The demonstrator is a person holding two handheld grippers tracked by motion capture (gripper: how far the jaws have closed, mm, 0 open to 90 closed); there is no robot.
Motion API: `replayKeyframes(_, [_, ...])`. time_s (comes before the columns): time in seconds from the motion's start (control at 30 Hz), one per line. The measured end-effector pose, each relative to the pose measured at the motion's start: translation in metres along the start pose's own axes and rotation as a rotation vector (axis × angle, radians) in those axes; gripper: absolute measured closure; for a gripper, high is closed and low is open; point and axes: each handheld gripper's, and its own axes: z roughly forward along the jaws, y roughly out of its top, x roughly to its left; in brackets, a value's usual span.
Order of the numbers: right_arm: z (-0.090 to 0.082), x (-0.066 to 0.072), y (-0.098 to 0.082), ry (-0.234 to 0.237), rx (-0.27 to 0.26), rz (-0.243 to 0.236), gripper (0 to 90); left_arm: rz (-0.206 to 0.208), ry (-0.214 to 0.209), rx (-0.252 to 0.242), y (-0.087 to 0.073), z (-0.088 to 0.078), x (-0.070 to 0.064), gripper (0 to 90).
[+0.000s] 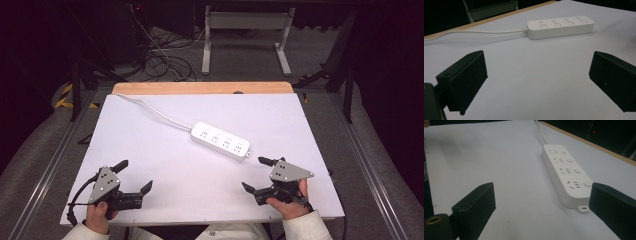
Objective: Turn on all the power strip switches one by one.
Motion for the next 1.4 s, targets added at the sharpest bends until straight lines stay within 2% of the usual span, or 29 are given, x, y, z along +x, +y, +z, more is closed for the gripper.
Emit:
replayKeyframes(0.2, [-0.001,-0.001,0.001,-0.009,-0.015,0.004,7.1,0.017,0.017,-0.010,0.000,-0.001,-0.001,1.9])
replayKeyframes(0.5, [-0.001,0.001,0.004,-0.008,-0.010,-0.027,11.7,0.030,0.025,-0.008,0.000,-0.001,-0.002,1.9])
replayKeyframes(0.57, [-0.001,0.001,0.006,-0.016,-0.001,-0.030,14.0,0.031,0.028,-0.007,0.000,-0.001,-0.002,1.9])
replayKeyframes(0.67, [0.002,-0.001,0.010,-0.050,0.064,-0.027,18.3,0.036,0.037,0.001,0.000,-0.001,-0.002,1.9])
replayKeyframes(0.73, [0.003,-0.002,0.014,-0.051,0.068,-0.030,19.5,0.042,0.043,0.003,0.000,0.000,-0.001,1.9])
replayKeyframes(0.87, [0.003,-0.005,0.025,-0.040,0.063,-0.018,16.8,0.039,0.039,0.006,0.000,0.000,-0.002,1.9])
replayKeyframes(1.0, [0.008,-0.007,0.035,-0.046,0.081,-0.019,18.7,0.041,0.041,0.017,-0.001,0.002,-0.002,2.0])
replayKeyframes(1.23, [0.010,-0.013,0.048,-0.036,0.075,-0.014,16.6,0.040,0.043,0.016,-0.001,0.002,-0.003,2.0])
replayKeyframes(1.27, [0.011,-0.014,0.049,-0.035,0.074,-0.014,15.6,0.041,0.042,0.016,-0.001,0.002,-0.003,2.0])
replayKeyframes(1.33, [0.014,-0.017,0.053,-0.012,0.087,-0.005,7.3,0.042,0.044,0.016,-0.001,0.002,-0.003,2.0])
replayKeyframes(1.4, [0.015,-0.018,0.056,-0.016,0.082,-0.009,7.1,0.039,0.043,0.018,-0.001,0.002,-0.003,2.0])
